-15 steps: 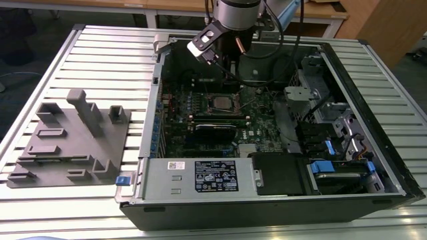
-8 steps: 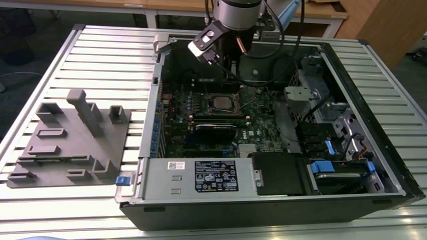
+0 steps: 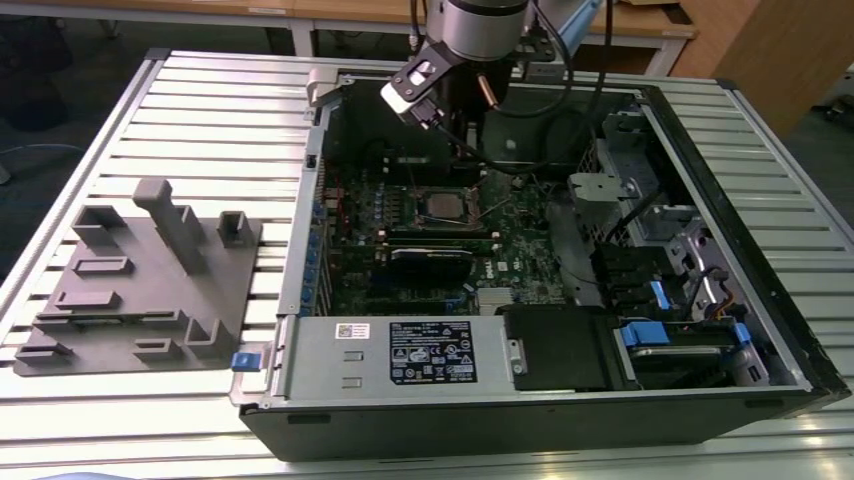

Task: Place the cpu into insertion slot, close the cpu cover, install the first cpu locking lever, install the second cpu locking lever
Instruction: 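Close the cpu cover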

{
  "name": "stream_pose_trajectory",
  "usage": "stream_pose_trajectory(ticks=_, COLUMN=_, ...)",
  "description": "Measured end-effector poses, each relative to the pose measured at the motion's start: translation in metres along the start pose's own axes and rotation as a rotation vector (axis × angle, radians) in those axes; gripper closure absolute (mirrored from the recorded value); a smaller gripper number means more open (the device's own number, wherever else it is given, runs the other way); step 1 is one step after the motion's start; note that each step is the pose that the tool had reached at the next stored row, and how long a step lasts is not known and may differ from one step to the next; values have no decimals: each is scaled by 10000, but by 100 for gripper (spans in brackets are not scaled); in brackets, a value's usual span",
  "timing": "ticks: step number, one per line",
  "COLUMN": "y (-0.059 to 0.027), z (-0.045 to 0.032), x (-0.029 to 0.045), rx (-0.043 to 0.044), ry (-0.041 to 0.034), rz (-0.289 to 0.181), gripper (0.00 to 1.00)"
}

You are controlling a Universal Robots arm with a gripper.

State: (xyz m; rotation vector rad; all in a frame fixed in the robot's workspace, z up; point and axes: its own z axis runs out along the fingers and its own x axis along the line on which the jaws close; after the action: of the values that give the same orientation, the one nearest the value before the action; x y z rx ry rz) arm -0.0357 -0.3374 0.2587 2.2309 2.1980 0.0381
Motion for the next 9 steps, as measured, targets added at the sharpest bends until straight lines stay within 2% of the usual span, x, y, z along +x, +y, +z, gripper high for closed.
stream_pose_trajectory(ticks=9, y=40, z=1, x=1, rx=-1, ry=0, rz=0, gripper=89)
